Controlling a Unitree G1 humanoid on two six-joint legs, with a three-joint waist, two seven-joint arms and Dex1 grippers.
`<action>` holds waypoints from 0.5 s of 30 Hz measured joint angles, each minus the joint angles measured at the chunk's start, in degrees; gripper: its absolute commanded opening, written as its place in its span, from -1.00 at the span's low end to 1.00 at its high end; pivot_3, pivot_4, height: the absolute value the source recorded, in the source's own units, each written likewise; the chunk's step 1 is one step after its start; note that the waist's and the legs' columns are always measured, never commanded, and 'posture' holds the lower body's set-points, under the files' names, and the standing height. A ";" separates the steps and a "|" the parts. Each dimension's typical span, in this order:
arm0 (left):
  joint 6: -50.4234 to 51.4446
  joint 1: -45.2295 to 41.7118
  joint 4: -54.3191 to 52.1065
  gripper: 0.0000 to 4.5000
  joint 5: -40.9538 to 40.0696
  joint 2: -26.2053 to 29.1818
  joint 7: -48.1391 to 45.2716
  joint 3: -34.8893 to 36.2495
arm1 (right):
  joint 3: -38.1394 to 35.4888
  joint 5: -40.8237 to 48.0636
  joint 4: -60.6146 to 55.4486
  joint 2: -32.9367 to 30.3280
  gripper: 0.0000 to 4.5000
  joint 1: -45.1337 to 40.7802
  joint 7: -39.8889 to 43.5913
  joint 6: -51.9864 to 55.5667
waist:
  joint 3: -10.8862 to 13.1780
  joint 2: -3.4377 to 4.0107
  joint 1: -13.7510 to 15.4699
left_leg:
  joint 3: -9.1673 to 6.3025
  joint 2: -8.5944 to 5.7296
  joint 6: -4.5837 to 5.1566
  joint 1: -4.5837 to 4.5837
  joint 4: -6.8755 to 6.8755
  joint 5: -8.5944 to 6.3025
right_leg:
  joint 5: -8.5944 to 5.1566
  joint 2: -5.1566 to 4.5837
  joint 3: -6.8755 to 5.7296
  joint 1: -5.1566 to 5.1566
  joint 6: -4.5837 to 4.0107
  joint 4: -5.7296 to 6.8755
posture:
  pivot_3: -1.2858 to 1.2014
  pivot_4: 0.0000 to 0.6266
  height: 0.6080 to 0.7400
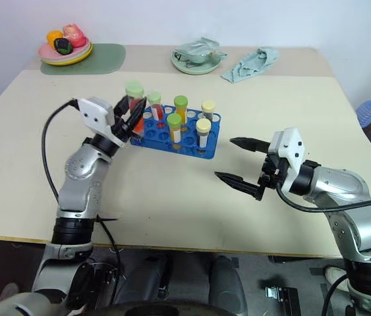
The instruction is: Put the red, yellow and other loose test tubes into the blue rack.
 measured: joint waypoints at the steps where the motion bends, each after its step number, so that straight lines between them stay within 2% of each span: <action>1: -2.51 -0.10 2.08 -0.63 0.14 -0.02 -0.34 -0.05 | -0.43 0.05 -0.14 -0.03 1.00 0.40 -0.17 0.06 | 0.00 0.00 -0.01 | 0.00 0.00 0.20 0.00 0.00 -0.12 | 0.00 0.00 0.00 0.00 0.00 0.00 | 0.03 -0.52 1.00; 7: -12.85 -3.52 11.87 -0.63 1.43 0.24 -1.96 -0.59 | -2.18 0.19 -0.89 -0.09 1.00 1.92 -0.62 0.60 | 0.00 0.00 -0.08 | 0.00 0.00 0.23 0.01 0.00 -0.13 | 0.00 0.01 -0.01 0.00 0.01 0.01 | 0.03 -0.52 1.00; 15: -19.41 -8.35 23.87 -0.63 1.75 -0.60 -1.87 -0.56 | -3.81 1.15 -3.33 -0.25 1.00 3.19 -1.64 1.38 | 0.00 0.00 -0.07 | 0.00 -0.01 0.24 0.01 0.02 -0.14 | 0.01 0.01 -0.03 0.02 0.02 0.01 | 0.03 -0.52 1.00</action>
